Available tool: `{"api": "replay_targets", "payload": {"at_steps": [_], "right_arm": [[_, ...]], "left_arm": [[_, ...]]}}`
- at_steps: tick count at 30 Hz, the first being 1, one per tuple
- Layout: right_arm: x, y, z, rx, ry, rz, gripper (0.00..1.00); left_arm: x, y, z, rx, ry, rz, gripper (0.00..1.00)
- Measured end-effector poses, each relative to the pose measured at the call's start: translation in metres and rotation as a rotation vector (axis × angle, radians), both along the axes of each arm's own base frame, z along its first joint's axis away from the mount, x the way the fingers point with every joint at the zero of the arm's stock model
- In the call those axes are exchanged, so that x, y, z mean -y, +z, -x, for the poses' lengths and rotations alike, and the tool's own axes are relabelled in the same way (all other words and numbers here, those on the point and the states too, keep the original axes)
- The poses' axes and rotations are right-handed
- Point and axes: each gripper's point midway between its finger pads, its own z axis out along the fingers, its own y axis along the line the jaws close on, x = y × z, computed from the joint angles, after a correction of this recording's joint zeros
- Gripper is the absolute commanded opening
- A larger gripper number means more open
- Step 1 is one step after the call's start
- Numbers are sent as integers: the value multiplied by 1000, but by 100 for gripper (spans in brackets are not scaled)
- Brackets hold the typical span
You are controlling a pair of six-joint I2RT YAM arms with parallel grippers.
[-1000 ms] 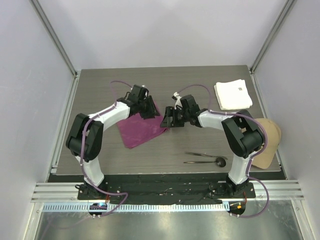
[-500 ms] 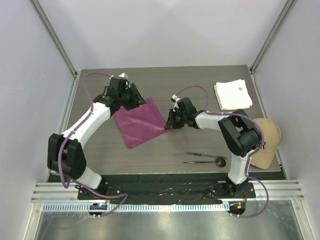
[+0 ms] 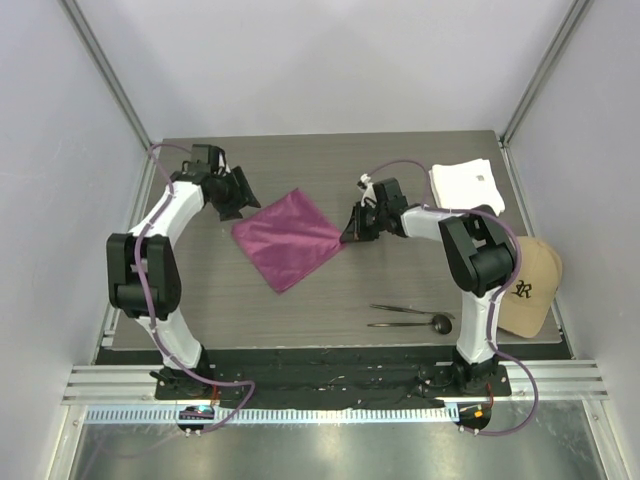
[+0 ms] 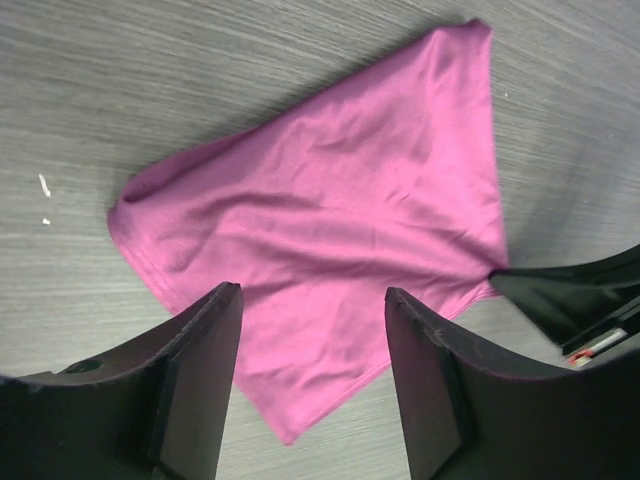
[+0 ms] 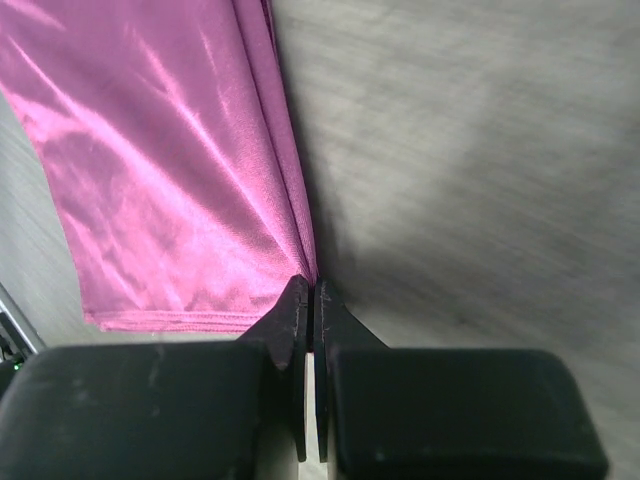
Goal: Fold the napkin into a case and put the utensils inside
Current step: Turn over the upper triangle folded napkin at the center of the board.
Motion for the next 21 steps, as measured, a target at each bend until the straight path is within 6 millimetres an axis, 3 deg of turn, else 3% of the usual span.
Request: {"api": "replay_targets", "payload": {"at_steps": [3, 10, 15, 21], "right_arm": [[8, 0, -13, -2, -5, 4, 1], [36, 0, -45, -11, -5, -12, 1], [40, 0, -48, -19, 28, -22, 1], [42, 0, -47, -13, 48, -23, 1]], "left_arm": [[0, -6, -2, -13, -25, -15, 71], [-2, -29, -7, -68, -136, -47, 73], [-4, -42, -17, -62, -227, -9, 70], [-20, -60, -43, -43, -271, 26, 62]]}}
